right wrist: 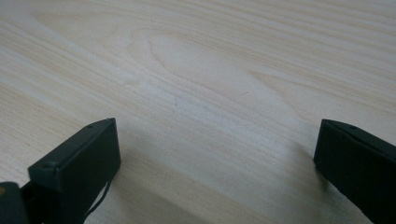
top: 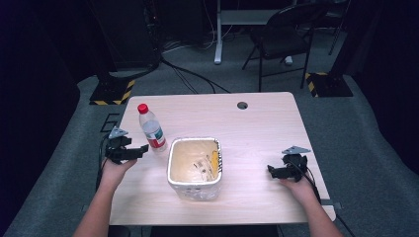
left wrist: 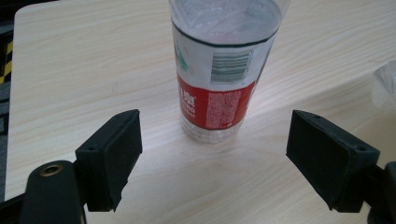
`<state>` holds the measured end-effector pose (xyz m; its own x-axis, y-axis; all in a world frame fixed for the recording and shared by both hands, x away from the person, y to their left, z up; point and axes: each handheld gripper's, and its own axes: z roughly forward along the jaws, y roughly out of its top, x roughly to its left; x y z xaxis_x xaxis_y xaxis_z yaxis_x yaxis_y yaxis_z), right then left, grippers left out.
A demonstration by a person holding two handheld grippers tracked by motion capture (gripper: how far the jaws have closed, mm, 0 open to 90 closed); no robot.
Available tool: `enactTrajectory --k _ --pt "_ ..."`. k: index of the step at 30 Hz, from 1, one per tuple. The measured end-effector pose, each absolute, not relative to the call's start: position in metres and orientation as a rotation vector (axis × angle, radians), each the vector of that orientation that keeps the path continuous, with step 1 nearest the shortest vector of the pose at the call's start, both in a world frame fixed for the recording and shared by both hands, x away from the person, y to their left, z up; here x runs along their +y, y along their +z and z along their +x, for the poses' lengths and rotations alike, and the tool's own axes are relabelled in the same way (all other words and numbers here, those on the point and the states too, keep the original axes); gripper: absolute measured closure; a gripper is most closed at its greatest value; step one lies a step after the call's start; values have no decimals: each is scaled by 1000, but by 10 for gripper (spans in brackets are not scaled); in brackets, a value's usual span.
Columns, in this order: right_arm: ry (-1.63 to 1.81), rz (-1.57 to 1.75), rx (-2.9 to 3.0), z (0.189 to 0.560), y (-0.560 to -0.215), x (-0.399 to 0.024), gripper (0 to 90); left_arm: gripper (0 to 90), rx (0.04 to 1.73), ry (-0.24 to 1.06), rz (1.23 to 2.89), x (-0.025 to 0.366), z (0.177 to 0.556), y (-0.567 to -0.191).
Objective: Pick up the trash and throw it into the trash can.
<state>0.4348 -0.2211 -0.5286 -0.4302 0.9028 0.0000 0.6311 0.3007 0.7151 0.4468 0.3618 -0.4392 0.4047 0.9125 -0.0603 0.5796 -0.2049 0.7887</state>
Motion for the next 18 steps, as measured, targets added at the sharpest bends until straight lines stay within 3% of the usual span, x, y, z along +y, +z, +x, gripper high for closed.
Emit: enactTrajectory --k 18 --pt "916 1364 2174 435 -529 -221 0 155 1253 574 1889 348 468 -429"
